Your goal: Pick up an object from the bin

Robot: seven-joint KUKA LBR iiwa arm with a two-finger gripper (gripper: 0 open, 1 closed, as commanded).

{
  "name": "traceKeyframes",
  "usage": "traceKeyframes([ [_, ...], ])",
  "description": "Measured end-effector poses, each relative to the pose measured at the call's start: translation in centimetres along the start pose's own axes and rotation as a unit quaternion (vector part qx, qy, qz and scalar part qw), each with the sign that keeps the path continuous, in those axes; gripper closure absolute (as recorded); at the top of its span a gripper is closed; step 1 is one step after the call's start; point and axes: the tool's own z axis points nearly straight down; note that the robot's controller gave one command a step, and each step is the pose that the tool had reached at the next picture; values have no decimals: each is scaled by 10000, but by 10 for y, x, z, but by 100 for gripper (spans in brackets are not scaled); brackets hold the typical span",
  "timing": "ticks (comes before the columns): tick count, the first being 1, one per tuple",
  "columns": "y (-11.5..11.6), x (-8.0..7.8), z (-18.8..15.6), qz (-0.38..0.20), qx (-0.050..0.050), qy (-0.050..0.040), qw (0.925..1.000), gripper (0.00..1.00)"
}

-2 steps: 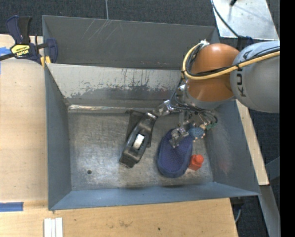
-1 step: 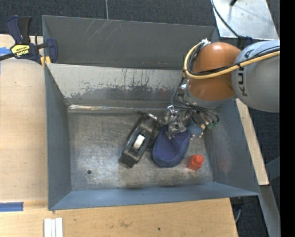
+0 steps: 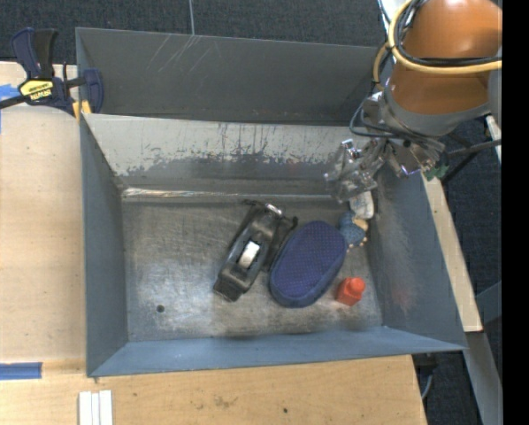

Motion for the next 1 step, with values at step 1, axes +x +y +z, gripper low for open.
traceKeyframes([
  [1,1,2,6,0,-24,45,10000,0],
])
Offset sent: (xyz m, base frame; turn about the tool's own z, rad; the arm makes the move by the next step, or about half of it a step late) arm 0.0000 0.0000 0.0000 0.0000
